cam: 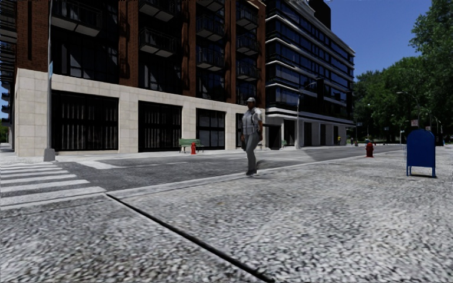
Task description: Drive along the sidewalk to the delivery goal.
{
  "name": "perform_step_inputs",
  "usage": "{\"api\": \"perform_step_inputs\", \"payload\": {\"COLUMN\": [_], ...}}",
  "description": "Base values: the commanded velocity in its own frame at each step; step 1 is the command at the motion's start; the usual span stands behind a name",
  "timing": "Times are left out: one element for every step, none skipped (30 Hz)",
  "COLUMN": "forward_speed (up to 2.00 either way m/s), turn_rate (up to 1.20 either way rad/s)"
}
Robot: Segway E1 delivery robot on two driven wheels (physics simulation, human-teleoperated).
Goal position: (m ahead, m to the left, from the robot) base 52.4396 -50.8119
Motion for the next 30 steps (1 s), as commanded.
{"api": "perform_step_inputs", "payload": {"forward_speed": [2.00, 2.00, 2.00, 2.00, 2.00, 2.00, 2.00, 2.00, 2.00, 2.00, 2.00, 2.00, 2.00, 2.00, 2.00, 2.00, 2.00, 2.00, 2.00, 2.00, 2.00, 2.00, 2.00, 2.00, 2.00, 2.00, 2.00, 2.00, 2.00, 2.00], "turn_rate": [-0.44, -0.44, -0.45, -0.48, -0.48, -0.51, -0.53, -0.55, -0.55, -0.58, -0.61, -0.62, -0.62, -0.68, -0.71, -0.73, -0.73, -0.73, -0.73, -0.73, -0.73, -0.73, -0.64, -0.49, -0.44, -0.44, -0.43, -0.43, -0.43, -0.24]}}
